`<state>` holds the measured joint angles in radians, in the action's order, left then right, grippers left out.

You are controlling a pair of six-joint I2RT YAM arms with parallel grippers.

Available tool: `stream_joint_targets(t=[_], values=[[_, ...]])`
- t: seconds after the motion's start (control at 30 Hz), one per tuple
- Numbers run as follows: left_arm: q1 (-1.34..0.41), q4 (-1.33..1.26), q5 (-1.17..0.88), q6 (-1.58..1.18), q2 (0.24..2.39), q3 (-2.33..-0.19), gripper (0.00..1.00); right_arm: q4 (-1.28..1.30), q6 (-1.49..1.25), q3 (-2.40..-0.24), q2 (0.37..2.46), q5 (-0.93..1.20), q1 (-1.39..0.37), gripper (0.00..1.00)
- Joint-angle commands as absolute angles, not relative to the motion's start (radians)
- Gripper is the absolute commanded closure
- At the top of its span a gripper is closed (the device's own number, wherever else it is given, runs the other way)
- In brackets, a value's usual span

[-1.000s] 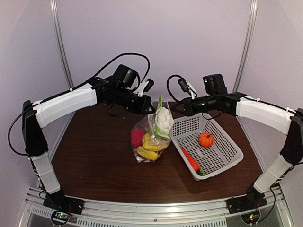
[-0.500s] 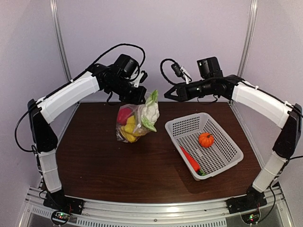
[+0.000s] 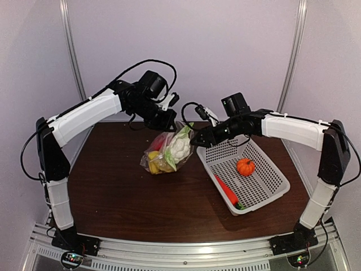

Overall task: Place the food in the zip-top bag and seal the zipper
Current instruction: Adjust the zipper food storage bag at the center of the board.

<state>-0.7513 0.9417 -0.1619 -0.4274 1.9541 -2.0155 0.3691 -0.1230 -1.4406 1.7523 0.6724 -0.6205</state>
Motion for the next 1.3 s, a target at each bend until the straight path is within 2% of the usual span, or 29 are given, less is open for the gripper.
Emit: stream_joint_targets(t=[0.0,0.4,0.53,0.67,0.83,0.9,1.07,1.17,1.27], values=[[-0.742,0.878,-0.228,-0.419,1.948,-2.009,1.0,0.272,-0.138,-1.415,1.712,0.732,-0.634,0.47],[-0.742,0.858,-0.267,-0.408,1.931,-1.974,1.0,0.252,-0.214,-1.453,1.769,0.524,-0.641,0.57],[-0.742,0.837,-0.284,-0.407,1.931,-1.963,1.0,0.231,-0.251,-1.48,1.821,0.533,-0.641,0.58],[-0.742,0.833,-0.269,-0.414,1.928,-1.959,1.0,0.263,-0.278,-1.522,1.862,0.531,-0.647,0.68],[-0.742,0.804,-0.225,-0.443,1.905,-1.925,1.0,0.303,-0.315,-1.495,1.815,0.484,-0.656,0.62],[-0.742,0.774,-0.229,-0.453,1.895,-1.904,1.0,0.302,-0.326,-1.477,1.803,0.484,-0.663,0.7],[-0.742,0.747,-0.208,-0.478,1.889,-1.891,1.0,0.33,-0.359,-1.499,1.853,0.54,-0.668,1.0],[-0.741,0.779,-0.155,-0.457,1.894,-1.912,1.0,0.474,-0.31,-1.585,1.856,0.566,-0.666,1.0],[-0.741,1.038,0.166,-0.363,1.986,-2.064,1.0,0.701,-0.26,-1.749,1.845,0.637,-0.645,1.0]])
